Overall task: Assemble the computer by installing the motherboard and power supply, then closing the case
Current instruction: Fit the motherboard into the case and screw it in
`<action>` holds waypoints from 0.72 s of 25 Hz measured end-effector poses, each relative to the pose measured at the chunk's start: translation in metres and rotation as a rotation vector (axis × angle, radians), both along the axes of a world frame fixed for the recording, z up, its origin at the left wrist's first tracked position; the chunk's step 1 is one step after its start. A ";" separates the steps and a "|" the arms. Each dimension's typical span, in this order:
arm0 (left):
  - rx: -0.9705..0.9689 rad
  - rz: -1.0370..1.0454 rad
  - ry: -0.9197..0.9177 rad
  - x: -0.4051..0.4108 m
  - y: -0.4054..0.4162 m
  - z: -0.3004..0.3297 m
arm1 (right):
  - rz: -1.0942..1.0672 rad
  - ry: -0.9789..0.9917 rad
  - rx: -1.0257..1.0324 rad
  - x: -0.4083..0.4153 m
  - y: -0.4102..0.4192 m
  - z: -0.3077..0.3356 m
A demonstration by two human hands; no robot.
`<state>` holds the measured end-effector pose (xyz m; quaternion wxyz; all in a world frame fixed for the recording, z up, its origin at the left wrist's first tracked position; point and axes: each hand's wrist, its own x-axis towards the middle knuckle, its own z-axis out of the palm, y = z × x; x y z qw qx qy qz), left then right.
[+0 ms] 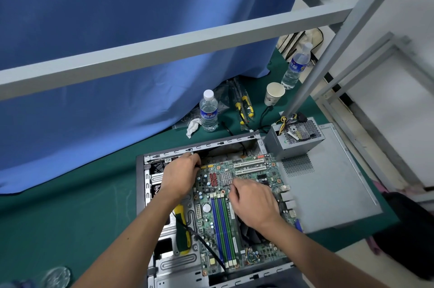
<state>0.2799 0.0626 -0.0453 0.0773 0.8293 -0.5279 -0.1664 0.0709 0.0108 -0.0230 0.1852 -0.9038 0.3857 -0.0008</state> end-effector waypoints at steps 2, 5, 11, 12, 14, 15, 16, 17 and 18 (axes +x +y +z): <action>-0.019 0.035 0.048 0.003 0.002 0.000 | 0.002 0.004 -0.004 -0.001 -0.001 0.000; -0.022 0.034 0.067 0.004 0.002 0.000 | 0.002 0.006 0.003 -0.001 -0.001 0.000; -0.019 0.012 0.040 0.000 0.002 0.000 | 0.000 0.000 0.001 -0.001 -0.001 0.000; -0.021 0.015 0.037 0.000 0.002 0.000 | 0.000 0.002 0.001 -0.001 -0.001 0.000; -0.028 0.028 0.030 0.001 0.004 0.000 | 0.001 0.005 0.005 -0.001 -0.001 0.000; -0.035 0.037 0.032 0.001 0.006 -0.001 | 0.000 0.006 0.006 -0.001 -0.001 0.000; -0.044 0.045 0.041 0.001 0.007 -0.002 | -0.001 0.006 0.005 -0.001 -0.001 0.000; -0.055 0.053 0.055 0.002 0.009 -0.002 | -0.001 0.004 0.005 -0.001 -0.001 0.000; -0.064 0.061 0.073 0.002 0.010 -0.002 | 0.001 0.003 0.006 -0.001 -0.001 0.000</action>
